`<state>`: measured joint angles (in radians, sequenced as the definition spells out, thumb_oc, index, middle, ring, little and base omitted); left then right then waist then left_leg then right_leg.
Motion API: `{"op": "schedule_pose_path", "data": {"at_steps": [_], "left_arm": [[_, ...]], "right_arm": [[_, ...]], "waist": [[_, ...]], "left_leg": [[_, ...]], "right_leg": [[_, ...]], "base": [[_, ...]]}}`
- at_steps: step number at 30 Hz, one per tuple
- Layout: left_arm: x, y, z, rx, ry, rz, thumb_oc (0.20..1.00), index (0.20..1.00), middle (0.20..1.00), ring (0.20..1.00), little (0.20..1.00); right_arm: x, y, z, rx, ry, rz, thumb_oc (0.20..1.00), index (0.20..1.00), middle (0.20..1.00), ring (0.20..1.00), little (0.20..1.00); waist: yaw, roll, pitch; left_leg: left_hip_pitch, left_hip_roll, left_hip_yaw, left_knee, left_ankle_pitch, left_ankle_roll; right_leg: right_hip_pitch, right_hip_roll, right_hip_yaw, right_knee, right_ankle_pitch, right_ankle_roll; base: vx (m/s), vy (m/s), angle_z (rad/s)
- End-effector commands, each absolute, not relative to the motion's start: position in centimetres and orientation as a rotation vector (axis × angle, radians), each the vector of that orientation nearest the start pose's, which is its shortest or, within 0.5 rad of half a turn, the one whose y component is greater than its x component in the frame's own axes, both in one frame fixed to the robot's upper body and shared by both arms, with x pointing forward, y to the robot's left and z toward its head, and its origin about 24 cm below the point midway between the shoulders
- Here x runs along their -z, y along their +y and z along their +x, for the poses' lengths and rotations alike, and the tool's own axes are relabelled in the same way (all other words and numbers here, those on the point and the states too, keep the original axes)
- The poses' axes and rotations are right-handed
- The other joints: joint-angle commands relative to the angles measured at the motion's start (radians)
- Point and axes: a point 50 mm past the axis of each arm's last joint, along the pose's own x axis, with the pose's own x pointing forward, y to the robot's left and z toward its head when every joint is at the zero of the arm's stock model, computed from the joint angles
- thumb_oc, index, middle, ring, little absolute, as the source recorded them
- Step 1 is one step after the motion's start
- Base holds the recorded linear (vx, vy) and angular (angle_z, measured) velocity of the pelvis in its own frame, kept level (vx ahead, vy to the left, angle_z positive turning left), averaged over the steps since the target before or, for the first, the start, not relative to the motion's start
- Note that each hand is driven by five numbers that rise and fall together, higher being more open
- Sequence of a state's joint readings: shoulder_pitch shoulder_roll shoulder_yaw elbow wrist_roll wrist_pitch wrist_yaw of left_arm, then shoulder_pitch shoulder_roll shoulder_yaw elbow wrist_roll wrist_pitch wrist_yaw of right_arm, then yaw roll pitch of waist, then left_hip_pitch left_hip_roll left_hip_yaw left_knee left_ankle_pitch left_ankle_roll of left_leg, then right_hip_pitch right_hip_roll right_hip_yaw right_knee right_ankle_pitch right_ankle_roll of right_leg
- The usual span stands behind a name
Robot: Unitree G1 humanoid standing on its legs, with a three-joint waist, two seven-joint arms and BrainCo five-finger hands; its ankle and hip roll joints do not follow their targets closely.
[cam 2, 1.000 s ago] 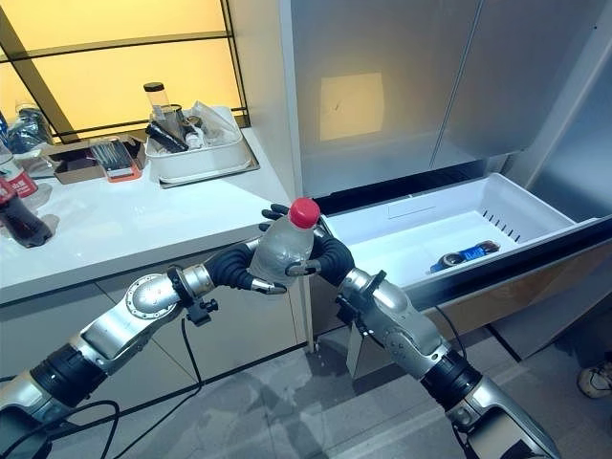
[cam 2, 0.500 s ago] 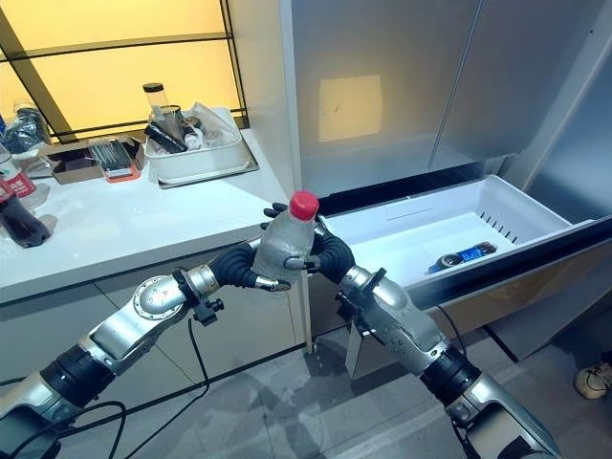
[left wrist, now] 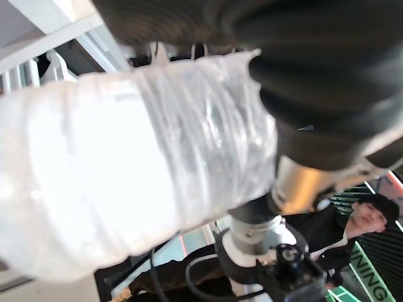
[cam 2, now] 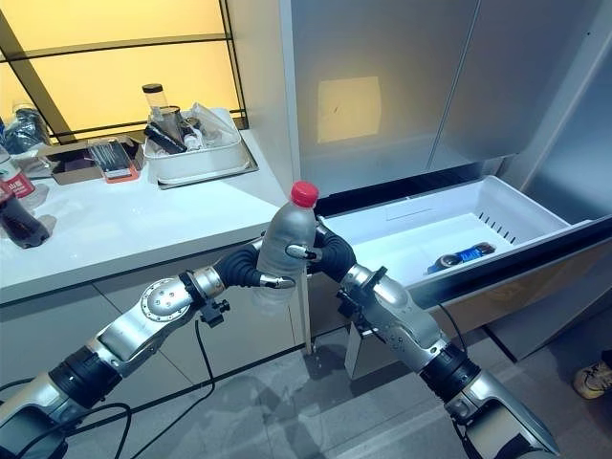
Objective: Take the drinks into the refrigerator
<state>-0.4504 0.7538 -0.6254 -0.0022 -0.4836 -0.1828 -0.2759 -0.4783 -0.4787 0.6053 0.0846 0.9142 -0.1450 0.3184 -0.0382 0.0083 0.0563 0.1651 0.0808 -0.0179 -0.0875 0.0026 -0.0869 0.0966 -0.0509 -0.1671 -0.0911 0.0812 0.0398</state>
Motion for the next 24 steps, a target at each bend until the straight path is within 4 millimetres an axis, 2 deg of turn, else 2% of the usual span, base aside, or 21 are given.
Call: {"op": "schedule_pose_path", "data": {"at_steps": [1, 6, 7, 8, 13, 14, 16, 18, 20, 24], "left_arm": [[-19.9, 6.7, 29.3, 0.995, -0.602, 0.397, 0.200, 0.200, 0.200, 0.200, 0.200], [-19.7, 7.0, 29.3, 0.979, -0.590, 0.373, 0.200, 0.200, 0.200, 0.200, 0.200], [-19.5, 7.1, 29.4, 0.975, -0.582, 0.367, 0.947, 0.947, 0.947, 0.947, 0.947], [-19.4, 7.3, 29.4, 0.965, -0.575, 0.357, 1.000, 1.000, 1.000, 1.000, 1.000], [-17.8, 9.3, 29.7, 0.896, -0.491, 0.312, 1.000, 1.000, 1.000, 1.000, 1.000], [-16.7, 10.4, 29.7, 0.856, -0.435, 0.296, 1.000, 1.000, 1.000, 1.000, 1.000], [-16.3, 11.0, 29.8, 0.844, -0.409, 0.289, 1.000, 1.000, 1.000, 1.000, 1.000], [-14.6, 12.5, 29.7, 0.790, -0.318, 0.243, 1.000, 1.000, 1.000, 1.000, 1.000], [-14.3, 12.8, 29.5, 0.793, -0.303, 0.238, 1.000, 1.000, 1.000, 1.000, 1.000], [-12.6, 14.5, 28.5, 0.726, -0.245, 0.164, 1.000, 1.000, 1.000, 1.000, 1.000]], "right_arm": [[-17.0, 2.4, 24.5, -1.423, -0.320, 0.322, 0.200, 0.200, 0.200, 0.200, 0.200], [-17.3, 2.3, 24.2, -1.439, -0.333, 0.325, 0.200, 0.200, 0.200, 0.200, 0.200], [-17.4, 2.2, 24.1, -1.443, -0.330, 0.336, 0.200, 0.200, 0.200, 0.200, 0.200], [-17.4, 2.2, 24.1, -1.441, -0.321, 0.360, 0.200, 0.200, 0.200, 0.200, 0.200], [-17.2, 1.4, 24.6, -1.376, -0.258, 0.566, 0.200, 0.200, 0.200, 0.200, 0.200], [-16.6, 1.0, 25.2, -1.307, -0.209, 0.711, 0.200, 0.200, 0.200, 0.200, 0.200], [-16.7, 0.6, 25.4, -1.276, -0.212, 0.749, 0.200, 0.200, 0.200, 0.200, 0.200], [-16.5, -0.8, 26.7, -1.136, -0.225, 0.854, 0.200, 0.200, 0.200, 0.200, 0.200], [-16.3, -0.9, 26.8, -1.120, -0.217, 0.867, 0.200, 0.200, 0.200, 0.200, 0.200], [-16.7, -2.7, 27.9, -0.994, -0.278, 0.927, 0.200, 0.200, 0.200, 0.200, 0.200]], "waist": [[-0.016, -0.036, 0.015], [-0.016, -0.035, 0.015], [-0.016, -0.033, 0.015], [-0.016, -0.033, 0.015], [-0.011, -0.031, 0.017], [-0.009, -0.031, 0.018], [-0.009, -0.030, 0.017], [-0.008, -0.029, 0.017], [-0.007, -0.029, 0.017], [-0.002, -0.028, 0.020]], "left_leg": [[0.015, -0.066, -0.024, 0.035, -0.088, 0.076], [0.018, -0.065, -0.021, 0.034, -0.090, 0.075], [0.025, -0.061, -0.020, 0.032, -0.097, 0.074], [0.025, -0.061, -0.020, 0.032, -0.096, 0.073], [0.027, -0.061, -0.019, 0.032, -0.096, 0.073], [0.027, -0.060, -0.018, 0.032, -0.095, 0.073], [0.026, -0.060, -0.016, 0.033, -0.095, 0.072], [0.023, -0.060, -0.016, 0.033, -0.093, 0.072], [0.023, -0.060, -0.017, 0.033, -0.094, 0.072], [0.023, -0.060, -0.016, 0.034, -0.094, 0.072]], "right_leg": [[0.031, -0.014, -0.006, 0.088, -0.127, 0.032], [0.029, -0.013, -0.004, 0.091, -0.129, 0.031], [0.035, -0.010, -0.003, 0.091, -0.136, 0.031], [0.035, -0.010, -0.003, 0.091, -0.136, 0.031], [0.038, -0.009, -0.004, 0.091, -0.136, 0.029], [0.037, -0.009, -0.004, 0.091, -0.135, 0.028], [0.036, -0.009, -0.003, 0.091, -0.135, 0.028], [0.034, -0.009, -0.004, 0.090, -0.135, 0.026], [0.034, -0.009, -0.003, 0.090, -0.135, 0.026], [0.034, -0.008, -0.004, 0.090, -0.136, 0.024]], "base": [[0.00, -0.003, -0.05], [0.01, -0.001, -0.06], [0.03, -0.003, -0.04], [0.02, -0.003, -0.03], [0.00, 0.000, 0.00], [0.00, 0.000, 0.00], [0.00, 0.000, 0.00], [0.00, 0.000, 0.00], [0.00, 0.000, 0.00], [0.00, 0.000, 0.00]]}}
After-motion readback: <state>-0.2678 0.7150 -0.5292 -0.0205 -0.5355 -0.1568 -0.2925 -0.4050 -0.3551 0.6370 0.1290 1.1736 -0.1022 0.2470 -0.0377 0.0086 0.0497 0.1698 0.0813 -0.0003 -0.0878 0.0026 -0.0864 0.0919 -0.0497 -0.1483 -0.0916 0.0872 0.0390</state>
